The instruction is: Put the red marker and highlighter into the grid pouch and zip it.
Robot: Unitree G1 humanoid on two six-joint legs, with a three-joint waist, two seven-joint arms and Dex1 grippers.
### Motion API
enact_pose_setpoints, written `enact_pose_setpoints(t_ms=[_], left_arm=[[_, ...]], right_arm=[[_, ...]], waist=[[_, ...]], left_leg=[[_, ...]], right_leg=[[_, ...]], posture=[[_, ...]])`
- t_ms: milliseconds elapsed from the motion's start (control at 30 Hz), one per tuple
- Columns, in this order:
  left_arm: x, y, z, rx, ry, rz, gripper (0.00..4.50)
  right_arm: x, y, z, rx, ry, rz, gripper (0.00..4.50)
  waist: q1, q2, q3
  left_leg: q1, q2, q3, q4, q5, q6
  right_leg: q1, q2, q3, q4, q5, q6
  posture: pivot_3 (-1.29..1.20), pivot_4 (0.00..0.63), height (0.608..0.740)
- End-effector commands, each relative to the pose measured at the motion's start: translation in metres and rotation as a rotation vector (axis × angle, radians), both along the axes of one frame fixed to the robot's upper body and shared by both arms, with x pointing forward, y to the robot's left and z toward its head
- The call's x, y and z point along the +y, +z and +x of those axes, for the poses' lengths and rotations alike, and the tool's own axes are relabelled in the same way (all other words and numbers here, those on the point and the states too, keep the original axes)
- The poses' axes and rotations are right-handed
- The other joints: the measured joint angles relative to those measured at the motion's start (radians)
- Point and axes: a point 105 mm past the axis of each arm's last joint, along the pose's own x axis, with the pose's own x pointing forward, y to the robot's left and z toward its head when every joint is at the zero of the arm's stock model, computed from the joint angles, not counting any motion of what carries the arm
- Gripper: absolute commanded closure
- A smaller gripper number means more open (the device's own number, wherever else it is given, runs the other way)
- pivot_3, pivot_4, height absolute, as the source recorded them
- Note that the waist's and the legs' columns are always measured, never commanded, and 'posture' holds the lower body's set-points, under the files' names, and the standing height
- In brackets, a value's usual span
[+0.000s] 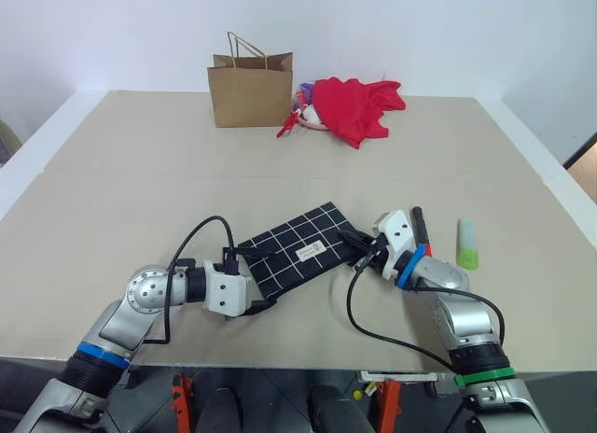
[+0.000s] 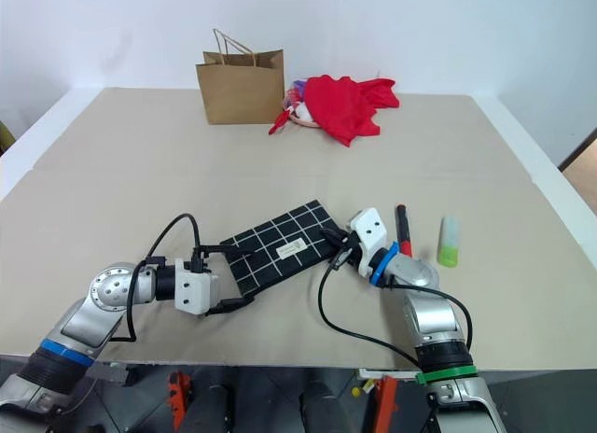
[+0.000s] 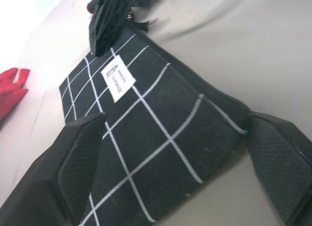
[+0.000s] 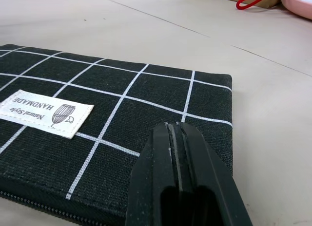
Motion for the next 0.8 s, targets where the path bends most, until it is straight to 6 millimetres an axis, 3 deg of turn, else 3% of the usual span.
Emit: enact_pose_setpoints(t_ms=[33,133,267,300,333,433,533,667,767,800], left_arm=[[0.001,-0.009,0.006,0.022,0.017,0.03,0.0],[0.0,-0.014,0.007,0.037,-0.004,0.056,0.25],[-0.001,-0.017,0.007,0.059,-0.033,0.078,1.49],[-0.001,-0.017,0.008,0.06,-0.038,0.082,2.06],[-0.002,-0.017,0.009,0.057,-0.041,0.085,2.06],[-0.002,-0.015,0.014,0.051,-0.047,0.094,3.02],[-0.001,-0.01,0.018,0.055,-0.039,0.078,4.38],[0.005,-0.003,0.021,0.09,-0.019,0.024,4.45],[0.009,0.007,0.022,0.149,-0.002,-0.069,4.45],[0.01,0.013,0.023,0.175,0.003,-0.117,4.5]], right_arm=[[0.004,0.01,-0.001,-0.042,0.015,0.003,4.43],[0.004,0.011,-0.001,-0.045,0.016,0.003,4.49],[0.004,0.011,-0.002,-0.047,0.02,0.001,4.5],[0.004,0.011,-0.002,-0.048,0.021,0.001,4.5],[0.004,0.011,-0.002,-0.047,0.023,0.001,4.5],[0.004,0.011,-0.002,-0.047,0.025,0.001,4.5],[0.004,0.011,-0.003,-0.05,0.027,0.0,4.5],[0.003,0.017,-0.004,-0.072,0.026,0.007,4.5],[0.0,0.035,-0.006,-0.104,0.023,0.071,4.5],[-0.003,0.046,-0.007,-0.147,0.012,0.097,4.0]], waist=[[0.0,0.0,0.0],[0.0,0.0,0.0],[0.0,0.001,0.0],[0.0,0.001,0.0],[0.0,0.001,0.0],[0.0,0.001,0.0],[-0.001,0.001,-0.001],[-0.001,0.002,-0.001],[-0.001,0.002,0.0],[-0.002,0.003,0.0]], left_leg=[[0.0,0.0,0.0,0.0,0.001,0.0],[0.0,0.0,0.0,0.0,0.002,0.0],[0.0,0.0,0.0,0.0,0.002,0.0],[0.0,0.0,0.0,0.0,0.002,0.0],[0.0,0.0,0.0,0.0,0.002,0.0],[0.0,0.0,0.0,0.0,0.002,0.0],[0.0,0.0,0.0,0.0,0.002,0.0],[0.0,0.0,0.0,-0.002,0.002,0.0],[-0.001,0.0,0.0,-0.002,0.002,0.0],[-0.002,0.0,0.0,-0.002,0.002,0.0]], right_leg=[[0.0,0.0,0.0,0.0,0.0,0.0],[0.0,0.0,0.0,0.0,0.001,0.0],[0.001,0.0,0.0,0.0,0.001,0.001],[0.001,0.0,0.0,0.0,0.001,0.001],[0.001,0.0,0.0,0.0,0.001,0.001],[0.001,0.0,0.0,0.0,0.001,0.001],[0.0,0.0,0.0,0.0,0.001,0.0],[0.0,0.0,0.0,0.0,0.002,0.003],[-0.001,0.0,0.0,0.0,0.002,0.003],[-0.002,0.0,0.0,0.0,0.002,0.003]], posture=[[0.0,0.15,0.74],[0.0,0.15,0.74],[0.0,0.15,0.74],[0.0,0.15,0.74],[0.0,0.15,0.74],[0.0,0.15,0.74],[0.0,0.15,0.74],[0.0,0.15,0.74],[0.0,0.15,0.74],[0.0,0.15,0.74]])
